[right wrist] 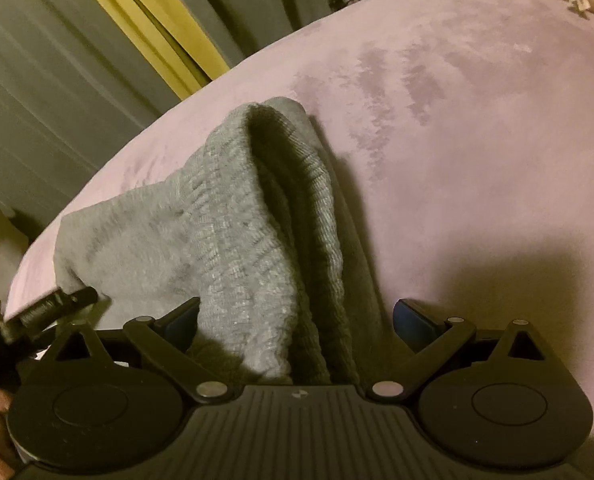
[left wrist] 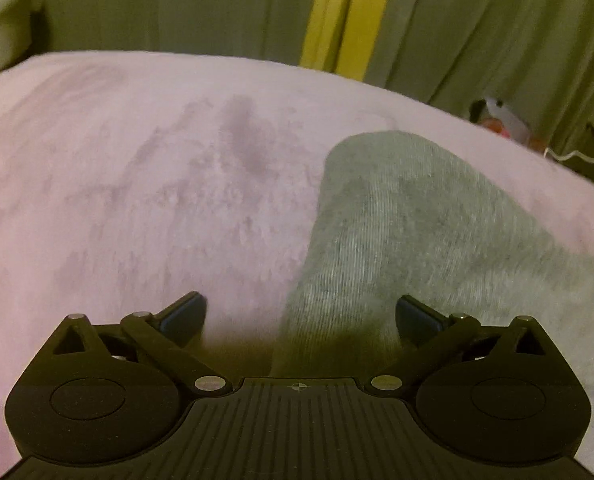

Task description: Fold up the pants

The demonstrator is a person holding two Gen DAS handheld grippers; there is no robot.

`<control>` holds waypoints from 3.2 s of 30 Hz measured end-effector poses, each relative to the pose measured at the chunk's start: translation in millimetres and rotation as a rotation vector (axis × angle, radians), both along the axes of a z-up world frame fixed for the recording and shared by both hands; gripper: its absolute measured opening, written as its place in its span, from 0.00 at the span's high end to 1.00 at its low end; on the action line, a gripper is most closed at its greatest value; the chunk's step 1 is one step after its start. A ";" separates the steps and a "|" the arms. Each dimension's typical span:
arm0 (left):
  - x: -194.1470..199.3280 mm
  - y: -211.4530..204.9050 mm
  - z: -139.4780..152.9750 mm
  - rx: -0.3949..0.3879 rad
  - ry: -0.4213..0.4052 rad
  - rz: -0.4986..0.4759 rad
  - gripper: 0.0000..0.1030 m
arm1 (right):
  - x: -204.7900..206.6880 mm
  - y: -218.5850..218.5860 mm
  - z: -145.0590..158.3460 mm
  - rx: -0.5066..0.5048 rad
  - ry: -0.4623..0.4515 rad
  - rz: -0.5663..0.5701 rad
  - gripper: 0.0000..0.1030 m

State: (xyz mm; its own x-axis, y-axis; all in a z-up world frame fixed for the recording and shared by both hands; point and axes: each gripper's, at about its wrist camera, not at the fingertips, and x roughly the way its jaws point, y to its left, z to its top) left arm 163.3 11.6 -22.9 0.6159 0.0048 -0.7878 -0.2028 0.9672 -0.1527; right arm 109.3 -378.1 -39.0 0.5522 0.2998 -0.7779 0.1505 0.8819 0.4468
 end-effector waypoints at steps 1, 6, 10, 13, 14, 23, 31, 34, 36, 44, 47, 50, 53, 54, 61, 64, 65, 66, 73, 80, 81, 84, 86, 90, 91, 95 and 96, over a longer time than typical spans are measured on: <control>-6.0 3.1 3.0 -0.010 -0.010 0.001 0.00 | 0.2 -0.5 -0.3 0.003 0.000 -0.001 0.04; -22.5 23.1 -1.7 -0.185 0.040 -0.147 0.00 | 10.7 -9.0 -4.0 0.061 0.020 0.014 0.04; -29.2 28.1 -5.3 -0.242 0.062 -0.287 0.00 | 27.4 -16.9 -8.1 0.103 0.042 0.082 0.03; -23.3 28.0 -14.1 -0.270 0.079 -0.331 0.00 | 36.4 -26.3 -14.6 0.174 0.047 0.099 0.03; -17.8 28.1 -17.7 -0.275 0.079 -0.338 0.00 | 38.3 -27.8 -15.7 0.187 0.040 0.112 0.03; -3.5 34.4 -28.3 -0.453 0.065 -0.370 0.00 | 55.7 -44.8 -21.2 0.339 0.033 0.180 0.03; -3.5 24.0 -28.2 -0.393 0.057 -0.373 0.00 | 65.1 -62.1 -31.0 0.436 0.043 0.172 0.03; -5.5 11.0 -26.2 -0.316 0.054 -0.368 0.00 | 67.1 -46.0 -27.9 0.355 0.039 0.204 0.03; -6.9 2.9 -24.9 -0.269 0.053 -0.368 0.00 | 68.4 -43.3 -27.3 0.347 0.039 0.200 0.03; -11.1 -7.3 -25.8 -0.209 0.040 -0.364 0.00 | 64.5 -46.1 -28.8 0.347 0.040 0.191 0.03; -13.4 -10.1 -25.7 -0.202 0.031 -0.355 0.00 | 65.3 -44.4 -30.1 0.347 0.044 0.189 0.03; -13.9 -11.7 -26.9 -0.197 0.026 -0.352 0.00 | 66.0 -39.5 -27.5 0.335 0.041 0.191 0.03; -13.8 -11.3 -27.6 -0.201 0.024 -0.348 0.00 | 64.7 -32.6 -24.9 0.307 0.035 0.204 0.03; -13.9 -11.3 -27.6 -0.203 0.023 -0.346 0.00 | 64.4 -29.9 -23.8 0.296 0.032 0.211 0.04; -11.2 0.1 -29.3 -0.282 0.022 -0.298 0.00 | 62.4 -19.8 -20.5 0.275 0.024 0.210 0.14; -13.0 0.6 -30.0 -0.286 0.005 -0.271 0.02 | 64.3 -14.8 -19.8 0.248 0.024 0.210 0.14; -14.6 -1.1 -28.8 -0.264 -0.001 -0.265 0.12 | 64.4 -11.1 -18.5 0.232 0.025 0.199 0.14; -16.6 -1.8 -26.2 -0.247 -0.013 -0.259 0.19 | 63.2 -6.9 -16.7 0.211 0.025 0.185 0.14; -21.8 10.9 -12.4 -0.339 -0.025 -0.170 0.68 | 52.6 28.8 7.8 0.076 -0.021 0.211 0.42; -23.8 6.9 16.2 -0.327 -0.102 -0.184 0.76 | 50.6 42.7 50.6 0.130 -0.125 0.249 0.45; -22.5 6.6 20.5 -0.320 -0.112 -0.182 0.76 | 54.1 45.2 56.7 0.136 -0.142 0.257 0.46; -14.6 9.5 34.8 -0.307 -0.150 -0.175 0.77 | 66.1 49.5 69.5 0.152 -0.172 0.252 0.46; -7.4 13.4 41.7 -0.298 -0.162 -0.173 0.73 | 77.5 51.5 71.3 0.157 -0.167 0.247 0.45; -2.1 23.0 40.2 -0.124 -0.109 -0.026 0.40 | 98.4 47.9 68.1 -0.010 -0.091 0.175 0.18; -7.1 25.1 39.1 -0.061 -0.110 0.009 0.33 | 99.9 47.0 71.0 -0.095 -0.096 0.145 0.18; -37.3 35.2 28.3 -0.025 -0.083 -0.002 0.18 | 74.0 48.9 80.8 -0.245 -0.178 0.122 0.04; -47.3 33.9 23.0 -0.042 -0.071 -0.017 0.17 | 64.3 51.0 80.0 -0.221 -0.187 0.147 0.04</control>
State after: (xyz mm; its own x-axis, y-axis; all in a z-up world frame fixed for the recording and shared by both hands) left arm 115.9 45.5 0.1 0.6701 -0.0377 -0.7413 -0.1739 0.9630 -0.2062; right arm 173.6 -327.1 41.0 0.6555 0.2222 -0.7218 -0.0521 0.9668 0.2503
